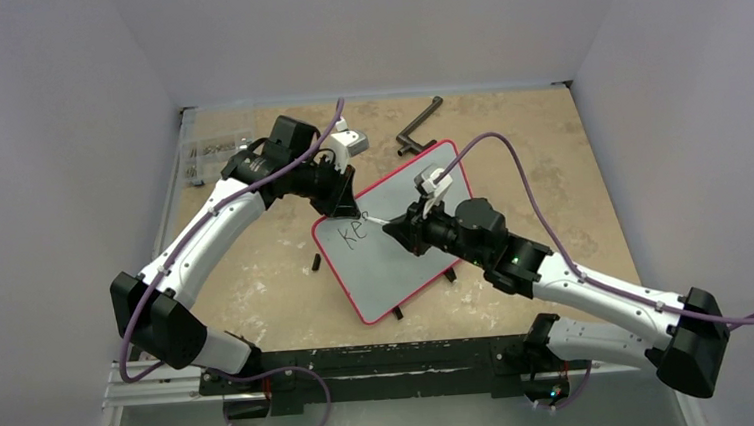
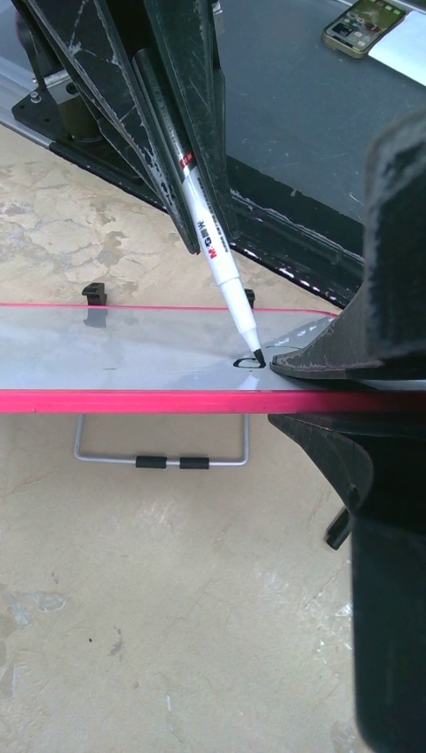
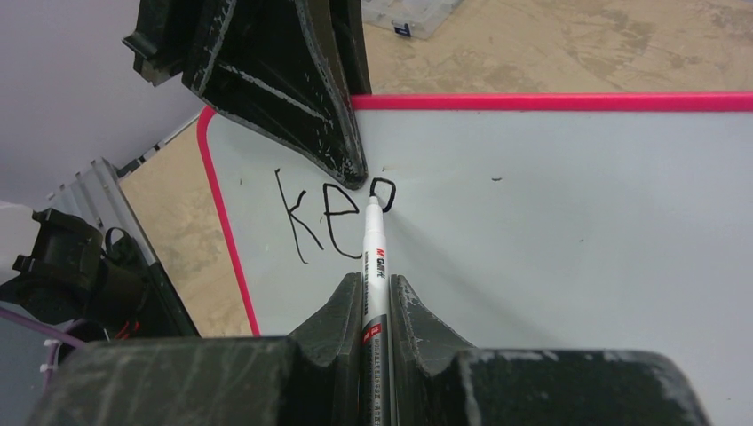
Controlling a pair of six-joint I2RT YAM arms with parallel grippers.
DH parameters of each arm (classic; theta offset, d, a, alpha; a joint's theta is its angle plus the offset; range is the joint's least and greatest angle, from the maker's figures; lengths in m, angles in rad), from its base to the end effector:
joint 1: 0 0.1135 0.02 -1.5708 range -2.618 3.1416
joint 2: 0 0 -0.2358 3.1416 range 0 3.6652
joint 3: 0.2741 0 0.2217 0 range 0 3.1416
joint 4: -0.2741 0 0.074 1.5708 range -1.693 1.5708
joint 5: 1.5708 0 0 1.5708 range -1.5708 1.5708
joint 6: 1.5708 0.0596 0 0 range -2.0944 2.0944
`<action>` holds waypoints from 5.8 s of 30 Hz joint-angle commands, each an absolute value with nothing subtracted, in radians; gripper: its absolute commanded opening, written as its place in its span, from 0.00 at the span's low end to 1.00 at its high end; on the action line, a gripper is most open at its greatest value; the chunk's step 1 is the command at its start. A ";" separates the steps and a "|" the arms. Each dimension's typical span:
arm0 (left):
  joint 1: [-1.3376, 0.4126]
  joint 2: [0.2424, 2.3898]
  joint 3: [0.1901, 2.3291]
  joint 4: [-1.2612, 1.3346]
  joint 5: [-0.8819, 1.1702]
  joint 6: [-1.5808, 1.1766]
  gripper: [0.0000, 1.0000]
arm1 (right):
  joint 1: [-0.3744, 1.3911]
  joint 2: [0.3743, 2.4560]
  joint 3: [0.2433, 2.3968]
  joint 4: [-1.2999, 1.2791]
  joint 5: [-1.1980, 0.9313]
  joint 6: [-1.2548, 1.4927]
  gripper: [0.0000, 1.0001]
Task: Write a sentence on the whiteboard
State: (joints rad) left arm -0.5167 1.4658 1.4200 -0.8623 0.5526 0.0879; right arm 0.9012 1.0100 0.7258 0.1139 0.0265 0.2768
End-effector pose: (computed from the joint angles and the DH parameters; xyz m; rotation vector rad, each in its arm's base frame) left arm 0.2349 -0.1695 0.2998 0.9676 2.2916 -0.8672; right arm 0.1551 0.1934 0.2883 -0.5386 1.7349 0.8304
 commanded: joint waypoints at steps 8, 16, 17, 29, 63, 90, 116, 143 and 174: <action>-0.528 1.474 1.373 -0.931 0.317 0.221 0.00 | 0.893 0.959 0.643 0.067 0.030 0.297 0.00; -0.528 1.467 1.371 -0.930 0.317 0.223 0.00 | 0.893 0.924 0.708 0.006 0.102 0.266 0.00; -0.528 1.465 1.371 -0.929 0.317 0.223 0.00 | 0.893 0.918 0.718 0.003 0.103 0.262 0.00; -0.528 1.463 1.367 -0.928 0.316 0.224 0.00 | 0.894 0.914 0.785 0.062 0.130 0.269 0.00; -0.529 1.456 1.364 -0.924 0.322 0.220 0.00 | 0.893 0.897 0.563 0.049 0.110 0.359 0.00; -0.528 1.453 1.365 -0.924 0.326 0.221 0.00 | 0.893 0.946 0.765 0.062 0.088 0.322 0.00; -0.529 1.451 1.364 -0.926 0.328 0.221 0.00 | 0.890 0.985 0.768 0.017 0.259 0.309 0.00; -0.529 1.450 1.362 -0.926 0.322 0.218 0.00 | 0.890 0.962 0.712 0.070 0.076 0.362 0.00; -0.552 1.436 1.388 -0.948 0.278 0.187 0.00 | 0.890 0.799 0.705 -0.093 0.258 0.310 0.00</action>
